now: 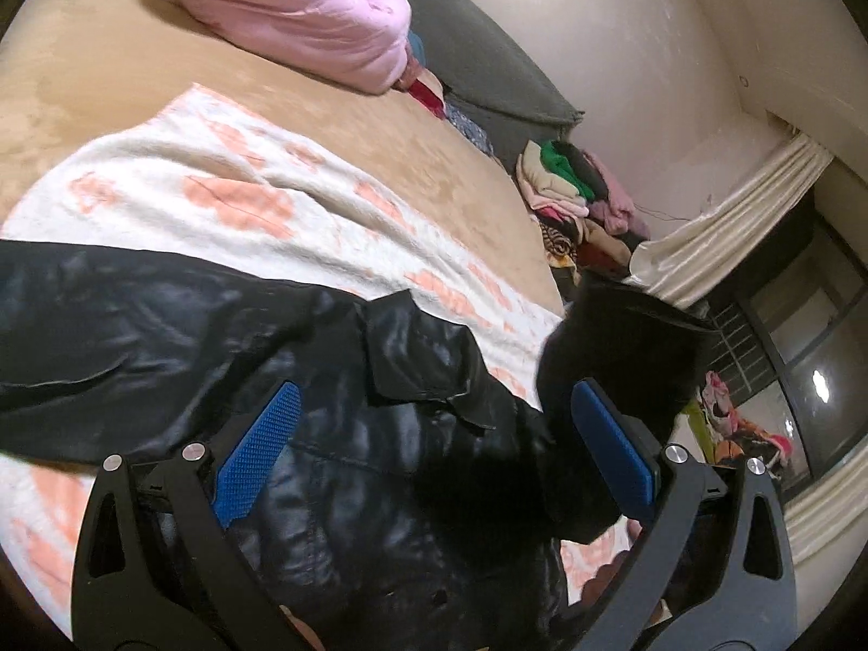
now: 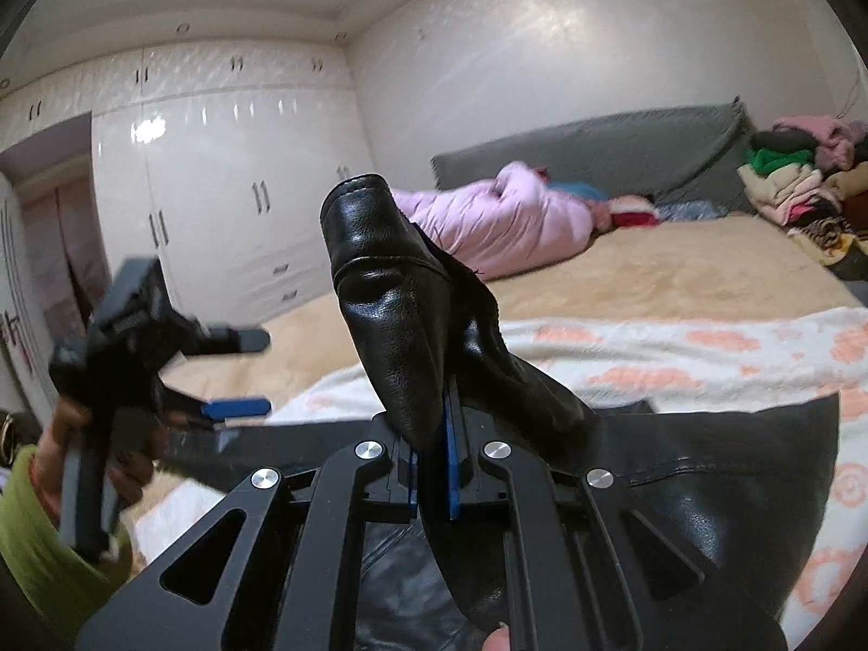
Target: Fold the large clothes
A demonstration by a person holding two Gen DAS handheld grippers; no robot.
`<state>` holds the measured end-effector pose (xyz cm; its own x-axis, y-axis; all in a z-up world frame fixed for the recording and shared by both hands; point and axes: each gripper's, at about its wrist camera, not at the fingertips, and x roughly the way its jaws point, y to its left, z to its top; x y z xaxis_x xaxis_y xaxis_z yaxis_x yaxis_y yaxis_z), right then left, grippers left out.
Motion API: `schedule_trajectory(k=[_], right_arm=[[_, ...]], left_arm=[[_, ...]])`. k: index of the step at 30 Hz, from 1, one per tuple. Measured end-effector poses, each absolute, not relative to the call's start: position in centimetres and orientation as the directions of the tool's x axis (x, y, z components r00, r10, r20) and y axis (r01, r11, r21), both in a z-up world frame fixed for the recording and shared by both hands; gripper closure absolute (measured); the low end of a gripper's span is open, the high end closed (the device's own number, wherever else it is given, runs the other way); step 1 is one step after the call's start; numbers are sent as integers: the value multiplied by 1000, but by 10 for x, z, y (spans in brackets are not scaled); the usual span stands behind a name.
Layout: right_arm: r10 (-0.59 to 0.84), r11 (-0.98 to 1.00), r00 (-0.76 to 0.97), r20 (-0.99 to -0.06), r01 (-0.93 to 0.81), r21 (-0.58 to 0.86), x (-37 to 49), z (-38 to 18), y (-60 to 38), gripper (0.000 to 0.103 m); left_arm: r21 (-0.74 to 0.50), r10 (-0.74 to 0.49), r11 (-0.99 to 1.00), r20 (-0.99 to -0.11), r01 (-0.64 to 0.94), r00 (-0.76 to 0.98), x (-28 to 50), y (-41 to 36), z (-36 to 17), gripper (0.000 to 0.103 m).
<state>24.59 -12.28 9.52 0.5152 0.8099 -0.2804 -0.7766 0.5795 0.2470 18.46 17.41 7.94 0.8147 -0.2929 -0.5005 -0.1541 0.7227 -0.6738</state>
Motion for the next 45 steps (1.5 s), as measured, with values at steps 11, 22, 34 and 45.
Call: schedule_trajectory(k=[11,22,34,45], right_arm=[[720,608,483,-498,-785,117,221,28,-63,97],[684,564,328,-651,-804,188,224,-16,-45,30],[715,595,350,-605,-759,263,235,17,-116,12],[640,760,540,-547,-549,348,282,37,-204,31]], left_arm=[[-819,-481,564,-429,-105,765,176,183,30,9],[-827,-512,538,-476,-166,715,175,181,-5,9],[-680,-410,661,-682,-318,606,193,167,-46,9],[-414,-182,848,-813,-330,553,226,152,-34,65]])
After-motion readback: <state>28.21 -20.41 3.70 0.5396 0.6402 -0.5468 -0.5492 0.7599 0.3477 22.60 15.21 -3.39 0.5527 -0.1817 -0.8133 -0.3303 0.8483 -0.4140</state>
